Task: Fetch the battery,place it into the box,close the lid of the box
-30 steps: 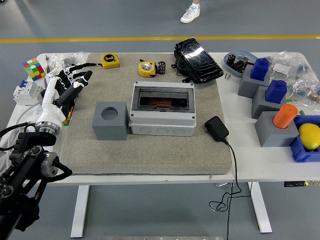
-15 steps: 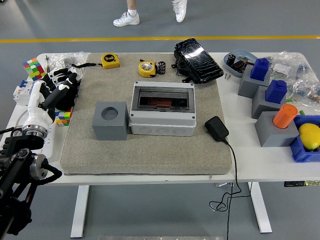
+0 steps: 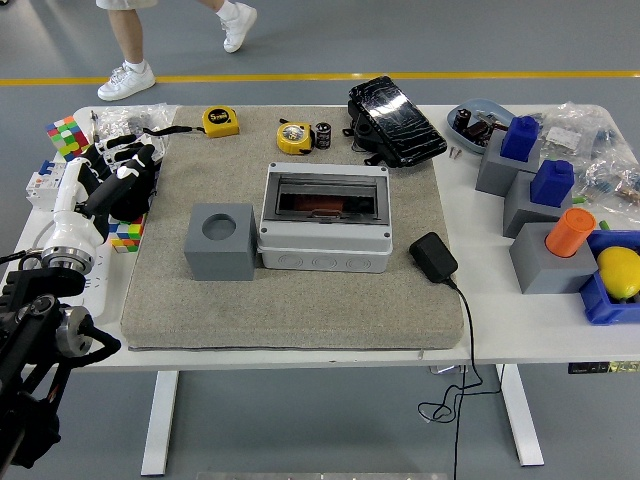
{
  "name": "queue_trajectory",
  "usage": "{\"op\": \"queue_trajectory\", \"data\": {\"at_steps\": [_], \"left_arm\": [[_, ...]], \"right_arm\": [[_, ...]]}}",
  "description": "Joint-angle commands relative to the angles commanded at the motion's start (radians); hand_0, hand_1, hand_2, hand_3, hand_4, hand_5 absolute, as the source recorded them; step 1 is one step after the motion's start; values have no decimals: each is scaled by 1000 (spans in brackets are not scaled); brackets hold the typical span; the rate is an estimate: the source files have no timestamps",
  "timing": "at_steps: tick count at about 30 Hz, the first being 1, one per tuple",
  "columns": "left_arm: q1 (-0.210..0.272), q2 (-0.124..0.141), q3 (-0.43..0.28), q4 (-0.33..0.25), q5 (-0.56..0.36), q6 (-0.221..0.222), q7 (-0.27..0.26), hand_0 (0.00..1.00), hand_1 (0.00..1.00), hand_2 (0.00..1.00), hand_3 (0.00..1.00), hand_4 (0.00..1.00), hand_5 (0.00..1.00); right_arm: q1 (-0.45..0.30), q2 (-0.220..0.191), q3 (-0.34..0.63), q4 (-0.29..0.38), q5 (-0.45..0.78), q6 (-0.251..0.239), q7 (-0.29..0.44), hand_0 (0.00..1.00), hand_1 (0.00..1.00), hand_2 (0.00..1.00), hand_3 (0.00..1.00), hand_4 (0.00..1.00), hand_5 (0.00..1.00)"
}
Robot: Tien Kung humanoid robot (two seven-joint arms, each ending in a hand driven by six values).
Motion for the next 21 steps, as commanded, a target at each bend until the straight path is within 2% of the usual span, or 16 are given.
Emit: {"op": "queue_trajectory", "data": {"at_steps": [10, 21], "left_arm": [[-34, 7, -8, -2, -5, -1, -3, 494, 576, 546, 586, 936, 291], [-24, 8, -10, -3, -4, -1, -1, 484, 574, 546, 584, 933, 289]], "right_arm": [[21, -19, -5, 0, 6, 2, -1, 567, 595, 570, 545, 920, 475], [9, -19, -1, -1, 5, 0, 0, 567, 595, 572, 545, 920, 475]]}}
